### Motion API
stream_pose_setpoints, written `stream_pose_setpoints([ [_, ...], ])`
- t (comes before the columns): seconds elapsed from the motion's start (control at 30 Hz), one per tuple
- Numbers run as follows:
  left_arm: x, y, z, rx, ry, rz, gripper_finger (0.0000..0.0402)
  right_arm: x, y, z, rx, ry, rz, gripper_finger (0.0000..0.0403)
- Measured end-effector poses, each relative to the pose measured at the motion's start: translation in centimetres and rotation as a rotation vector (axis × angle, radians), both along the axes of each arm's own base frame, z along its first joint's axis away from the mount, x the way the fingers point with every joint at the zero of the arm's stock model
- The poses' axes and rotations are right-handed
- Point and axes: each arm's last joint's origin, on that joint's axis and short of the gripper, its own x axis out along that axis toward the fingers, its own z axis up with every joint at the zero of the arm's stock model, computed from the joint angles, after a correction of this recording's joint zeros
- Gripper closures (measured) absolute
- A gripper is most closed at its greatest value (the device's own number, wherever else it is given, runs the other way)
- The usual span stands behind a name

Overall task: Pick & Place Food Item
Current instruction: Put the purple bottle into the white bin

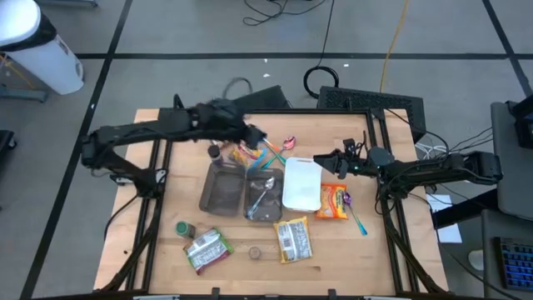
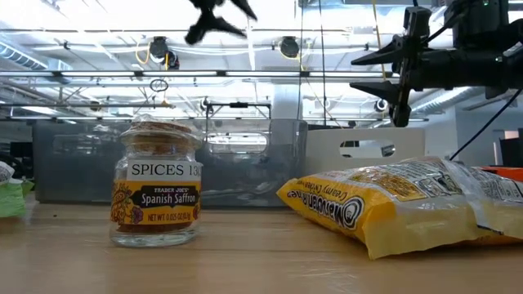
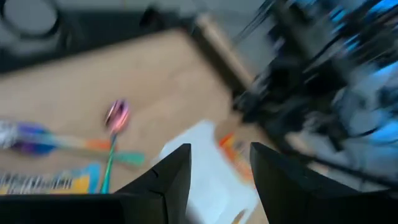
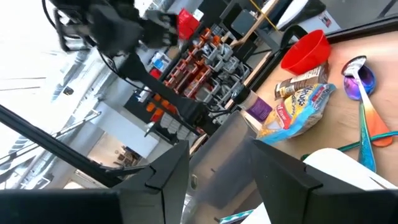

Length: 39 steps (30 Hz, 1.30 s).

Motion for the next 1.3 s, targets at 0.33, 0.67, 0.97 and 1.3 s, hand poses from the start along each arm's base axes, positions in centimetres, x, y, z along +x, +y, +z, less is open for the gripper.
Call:
stream_pose_setpoints([
  [0.33,-1.1,0.0,4.3,0.258,-0.276,0.005,0.0229,0.0,0.0,0.1,-0.01,-0.011,-0.004,0.0239],
  [0.67,0.5,0.3,5.3,0.414,-0.429,-0.042,0.0229,0.0,0.0,0.1,-0.028,-0.007,-0.006,0.0238],
  [0.97,-1.6,0.0,3.5,0.417,-0.116,-0.096,0.0229,0.0,0.0,0.1,-0.028,-0.008,-0.002,0.0238],
  [1.3,-8.4,-1.8,2.6,0.159,0.191,-0.115,0.0229,0.0,0.0,-0.2,0.001,0.022,0.003,0.0238],
])
